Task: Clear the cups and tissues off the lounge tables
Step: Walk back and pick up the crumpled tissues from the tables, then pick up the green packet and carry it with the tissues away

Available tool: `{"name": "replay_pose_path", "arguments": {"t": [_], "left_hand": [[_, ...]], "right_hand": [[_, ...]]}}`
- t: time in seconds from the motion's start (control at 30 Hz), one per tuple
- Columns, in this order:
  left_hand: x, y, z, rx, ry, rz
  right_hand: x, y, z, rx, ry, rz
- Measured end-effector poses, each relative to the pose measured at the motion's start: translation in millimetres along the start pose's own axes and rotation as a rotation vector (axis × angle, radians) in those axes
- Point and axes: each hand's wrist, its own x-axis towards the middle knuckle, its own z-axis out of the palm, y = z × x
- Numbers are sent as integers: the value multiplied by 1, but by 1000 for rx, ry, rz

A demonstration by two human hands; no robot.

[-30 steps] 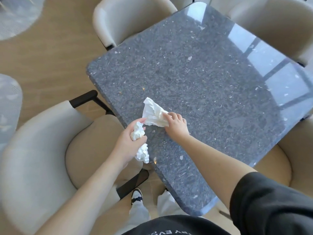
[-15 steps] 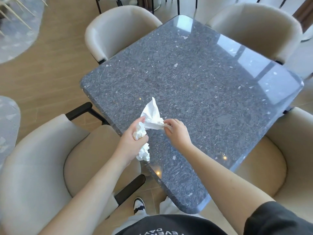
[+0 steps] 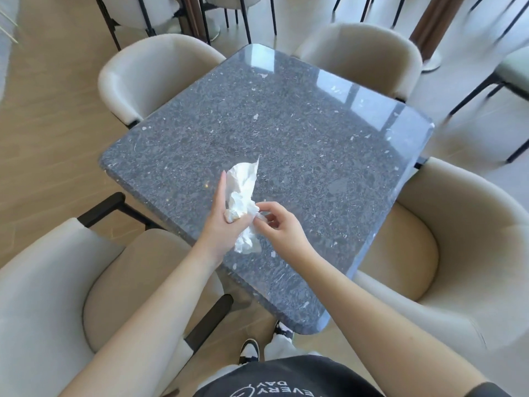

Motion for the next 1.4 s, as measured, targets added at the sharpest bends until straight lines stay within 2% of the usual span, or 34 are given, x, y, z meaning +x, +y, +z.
{"name": "replay_pose_path", "arguments": {"t": [0.2, 0.4, 0.47, 0.6, 0.73, 1.0, 1.23, 1.4], "left_hand": [[-27, 1, -9, -197, -173, 52], [-50, 3, -10, -205, -177, 18], [-55, 3, 0, -184, -158, 29], [-61, 4, 23, -151, -114, -2], [-70, 16, 55, -121, -188, -8], [-96, 33, 163, -39, -459, -8], [-140, 49, 281, 51, -696, 110], [-168, 60, 358, 75, -818, 163]], "right_hand": [[-35, -17, 22, 95, -70, 4], [-73, -25, 27, 166, -46, 16], [-86, -24, 24, 175, 47, 22], [-116, -16, 7, 136, 337, 12], [-148, -7, -26, 118, 545, -7], [-219, 1, -103, 148, 783, -58], [-302, 16, -193, 155, 898, -25], [-366, 24, -268, 174, 1081, -41]]}}
